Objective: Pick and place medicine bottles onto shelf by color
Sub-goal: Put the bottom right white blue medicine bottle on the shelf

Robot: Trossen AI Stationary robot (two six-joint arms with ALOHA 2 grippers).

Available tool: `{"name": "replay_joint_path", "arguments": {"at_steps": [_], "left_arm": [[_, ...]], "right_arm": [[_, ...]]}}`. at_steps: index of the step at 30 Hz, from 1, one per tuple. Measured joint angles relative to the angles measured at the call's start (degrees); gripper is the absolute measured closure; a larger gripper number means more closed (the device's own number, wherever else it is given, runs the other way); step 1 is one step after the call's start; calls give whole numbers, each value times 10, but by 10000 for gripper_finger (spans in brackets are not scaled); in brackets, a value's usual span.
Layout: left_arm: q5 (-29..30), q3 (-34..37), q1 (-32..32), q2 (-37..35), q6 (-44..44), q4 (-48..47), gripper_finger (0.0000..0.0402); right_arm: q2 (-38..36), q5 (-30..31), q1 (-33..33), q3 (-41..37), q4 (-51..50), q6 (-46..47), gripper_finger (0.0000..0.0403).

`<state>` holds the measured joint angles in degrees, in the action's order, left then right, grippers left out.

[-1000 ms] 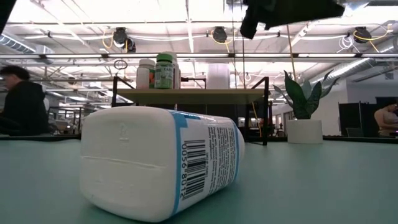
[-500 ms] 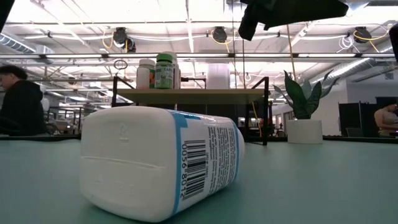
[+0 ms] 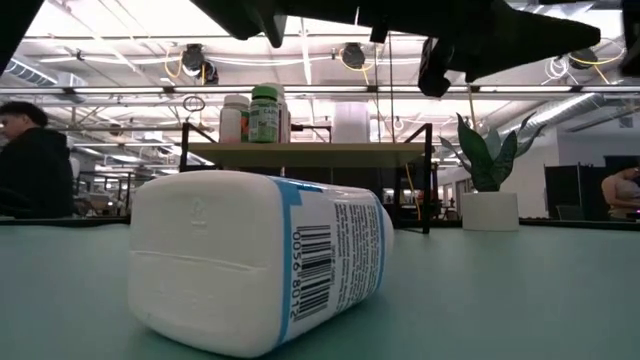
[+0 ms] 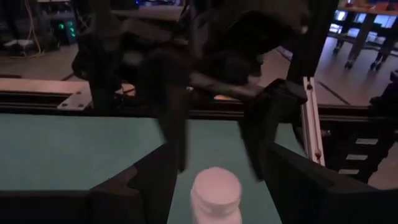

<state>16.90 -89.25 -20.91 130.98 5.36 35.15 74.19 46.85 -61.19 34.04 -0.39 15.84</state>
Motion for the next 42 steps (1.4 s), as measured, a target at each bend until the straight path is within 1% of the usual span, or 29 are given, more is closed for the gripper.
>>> {"name": "replay_joint_path", "arguments": {"at_steps": [4,8,10,13,15,18,21,24,26,29,32,36,42], "left_arm": [[10,-1,5,4,33,0,153],[11,0,11,14,52,-7,103],[11,-2,11,14,52,-2,76],[9,-28,8,25,53,-11,46],[2,-62,9,45,48,-32,37],[-8,-129,11,82,19,-91,37],[-8,-192,11,106,8,-165,44],[-8,-231,12,114,9,-234,53],[-8,-238,14,115,17,-262,59],[-13,-238,15,115,36,-274,71],[-45,-238,14,115,48,-269,84],[-47,-238,13,115,54,-296,98],[-44,-238,14,115,51,-290,103]], "right_arm": [[-40,10,-18,0,25,-31,64],[-76,45,-40,-4,16,-32,68],[-92,77,-51,-18,22,-31,68],[-119,126,-61,-45,36,-30,69],[-138,146,-63,-66,56,-30,69],[-166,145,-64,-98,98,-29,69],[-192,129,-68,-123,106,-8,69],[-213,129,-77,-143,110,14,69],[-223,128,-83,-150,116,18,69],[-233,127,-92,-155,127,16,69],[-237,129,-96,-156,127,15,69],[-237,129,-96,-156,127,15,69],[-237,130,-96,-156,136,13,69]]}}
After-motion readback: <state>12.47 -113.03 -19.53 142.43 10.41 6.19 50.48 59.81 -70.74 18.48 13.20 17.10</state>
